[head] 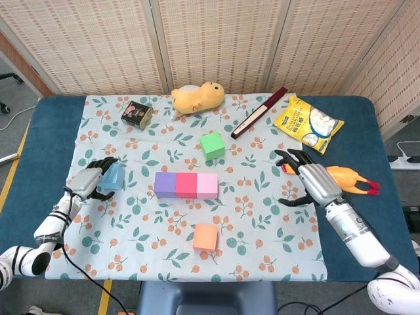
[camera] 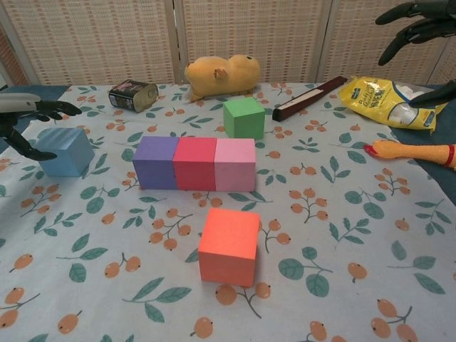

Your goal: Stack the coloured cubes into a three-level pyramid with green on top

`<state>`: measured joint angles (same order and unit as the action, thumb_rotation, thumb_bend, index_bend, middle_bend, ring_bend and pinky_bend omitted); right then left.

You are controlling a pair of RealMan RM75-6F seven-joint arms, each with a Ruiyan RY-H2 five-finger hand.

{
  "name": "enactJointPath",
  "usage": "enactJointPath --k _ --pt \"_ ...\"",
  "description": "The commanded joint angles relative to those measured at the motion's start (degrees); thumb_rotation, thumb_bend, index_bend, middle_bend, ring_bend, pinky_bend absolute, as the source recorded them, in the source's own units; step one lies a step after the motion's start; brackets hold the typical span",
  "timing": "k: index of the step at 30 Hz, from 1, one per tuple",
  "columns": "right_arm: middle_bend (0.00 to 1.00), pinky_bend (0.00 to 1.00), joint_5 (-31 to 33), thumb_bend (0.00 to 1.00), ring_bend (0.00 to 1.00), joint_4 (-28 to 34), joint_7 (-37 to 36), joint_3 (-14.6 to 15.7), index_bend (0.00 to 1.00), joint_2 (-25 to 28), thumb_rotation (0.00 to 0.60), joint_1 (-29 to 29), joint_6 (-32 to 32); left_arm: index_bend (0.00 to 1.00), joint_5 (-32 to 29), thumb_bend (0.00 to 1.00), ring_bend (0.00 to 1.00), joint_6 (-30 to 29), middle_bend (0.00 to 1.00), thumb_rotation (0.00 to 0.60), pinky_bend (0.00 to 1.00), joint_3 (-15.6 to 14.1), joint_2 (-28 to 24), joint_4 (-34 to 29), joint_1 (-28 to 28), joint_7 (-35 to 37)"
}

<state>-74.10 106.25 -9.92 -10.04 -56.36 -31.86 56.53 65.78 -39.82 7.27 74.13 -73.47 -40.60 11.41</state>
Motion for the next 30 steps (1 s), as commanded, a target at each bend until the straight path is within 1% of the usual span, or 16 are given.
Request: enactJointPath --k 1,6,16,19,21,24,26,27,29,30 --pt "0.25 0.00 -0.8 0.05 0.00 -0.3 -1.0 0.7 0.00 0.3 0.600 0.9 0.5 0.01 -2.0 0.33 0.00 3.1 0.00 0.600 0.05 0.1 3.3 5.4 -2.5 -3.7" --pt "0.24 0.00 -0.9 0.05 0.00 -1.3 -2.0 1.2 0.00 0.1 0.600 1.5 0.4 0.03 -2.7 0.33 0.00 5.3 0.00 0.600 0.04 -0.3 5.2 9.6 -3.8 -6.0" --pt "0.25 0.00 -0.8 0.05 0.00 -2.8 -3.0 1.4 0.00 -0.5 0.600 2.0 0.0 0.08 -2.7 0.33 0.00 8.0 0.00 0.600 0.05 -0.7 5.5 11.8 -4.2 -6.0" --pt "0.25 0.00 -0.9 0.05 0.00 -3.1 -3.2 1.4 0.00 -0.7 0.600 2.0 -0.1 0.12 -2.7 0.32 0.01 8.1 0.01 0.600 0.06 -0.6 5.8 12.8 -4.2 -6.1" --pt "0.25 0.00 -0.9 0.05 0.00 -3.3 -3.4 1.5 0.00 -0.8 0.600 2.1 -0.2 0.18 -3.0 0.31 0.07 7.3 0.07 0.600 0.10 -0.2 6.5 14.2 -4.2 -6.4" --pt "0.25 0.00 -1.2 0.05 0.00 -3.4 -3.8 1.6 0.00 -0.7 0.600 2.4 0.1 0.33 -3.8 0.31 0.26 6.9 0.27 0.600 0.20 0.7 6.8 14.7 -3.9 -5.5" --pt "0.24 0.00 -1.4 0.05 0.00 -3.4 -4.1 1.6 0.00 -0.6 0.600 2.7 0.3 0.37 -3.9 0.31 0.32 6.7 0.32 0.600 0.24 1.4 6.0 13.8 -3.8 -4.5" --pt "0.25 0.00 -1.7 0.05 0.00 -3.4 -4.3 1.7 0.00 -0.5 0.600 2.9 0.6 0.38 -4.0 0.31 0.34 6.6 0.35 0.600 0.27 2.1 4.9 12.2 -3.6 -3.4" --pt "0.25 0.00 -2.1 0.05 0.00 -3.3 -4.8 1.7 0.00 -0.2 0.600 3.4 1.2 0.38 -3.6 0.31 0.36 6.1 0.36 0.600 0.30 3.1 2.5 8.7 -3.2 -1.7" --pt "0.25 0.00 -2.4 0.05 0.00 -3.3 -5.2 1.7 0.00 -0.1 0.600 3.7 1.6 0.38 -3.1 0.31 0.36 5.7 0.37 0.600 0.31 3.7 0.6 6.0 -3.0 -0.8"
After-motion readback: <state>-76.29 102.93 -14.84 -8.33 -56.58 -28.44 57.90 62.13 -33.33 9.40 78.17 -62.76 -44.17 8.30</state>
